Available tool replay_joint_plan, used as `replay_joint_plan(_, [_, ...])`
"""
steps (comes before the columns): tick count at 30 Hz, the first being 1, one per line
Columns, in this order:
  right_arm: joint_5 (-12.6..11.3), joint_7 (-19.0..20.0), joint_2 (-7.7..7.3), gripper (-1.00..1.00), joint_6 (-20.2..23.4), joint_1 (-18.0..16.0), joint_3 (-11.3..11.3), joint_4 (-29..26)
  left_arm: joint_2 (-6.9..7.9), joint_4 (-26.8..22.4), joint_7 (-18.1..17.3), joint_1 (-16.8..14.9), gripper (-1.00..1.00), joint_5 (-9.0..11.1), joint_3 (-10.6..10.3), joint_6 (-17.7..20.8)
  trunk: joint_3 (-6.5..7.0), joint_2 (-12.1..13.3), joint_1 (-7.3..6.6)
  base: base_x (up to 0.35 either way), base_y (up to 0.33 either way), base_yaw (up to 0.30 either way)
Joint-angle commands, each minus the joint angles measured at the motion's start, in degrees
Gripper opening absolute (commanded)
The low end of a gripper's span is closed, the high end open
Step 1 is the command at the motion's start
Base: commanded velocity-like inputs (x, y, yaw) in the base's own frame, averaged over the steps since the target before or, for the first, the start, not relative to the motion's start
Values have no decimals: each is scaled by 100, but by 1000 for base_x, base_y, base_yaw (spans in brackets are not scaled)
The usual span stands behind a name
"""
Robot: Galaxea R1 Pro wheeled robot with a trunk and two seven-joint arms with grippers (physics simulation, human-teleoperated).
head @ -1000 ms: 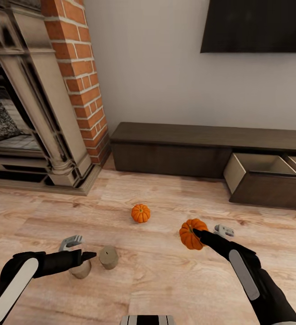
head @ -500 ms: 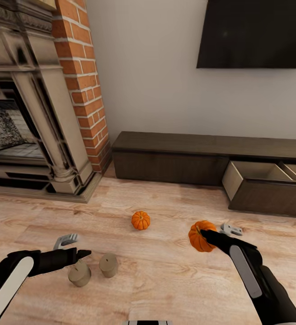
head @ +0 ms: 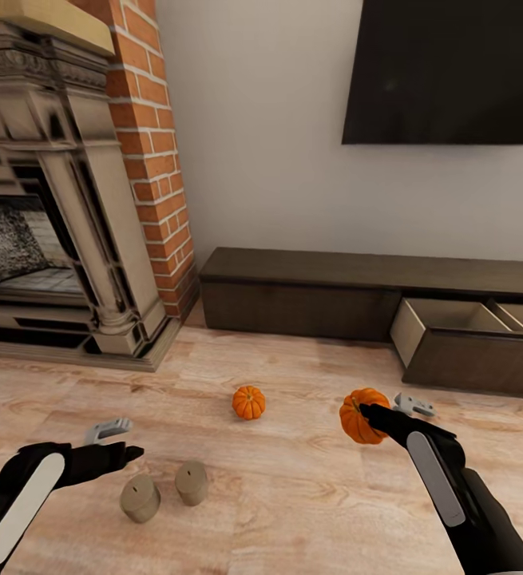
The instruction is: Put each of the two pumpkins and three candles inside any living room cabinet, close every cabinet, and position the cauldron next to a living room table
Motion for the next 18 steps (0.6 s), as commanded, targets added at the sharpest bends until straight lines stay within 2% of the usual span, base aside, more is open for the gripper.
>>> replay_joint_plan(1, [-60, -49, -3, -100, 21, -2, 4, -17, -33, -7, 77, -3, 100, 53, -14, 12, 13, 39, -23, 0, 0, 0])
replay_joint_plan(7, [-56, -42, 5, -100, 71, -2, 21, -24, -109, -30, 95, -4, 100, 51, -19, 16, 121, 280, -155, 0, 0, 0])
replay_joint_plan(13, [-58, -42, 23, -100, 397, -2, 25, -19, -137, -23, 94, -4, 100, 51, -48, 18, 228, 521, -287, 0, 0, 0])
replay_joint_plan(18, [-63, -39, 27, -100, 407, -2, 27, -10, -195, -25, 96, -4, 100, 48, -195, 14, 318, 721, -397, 0, 0, 0])
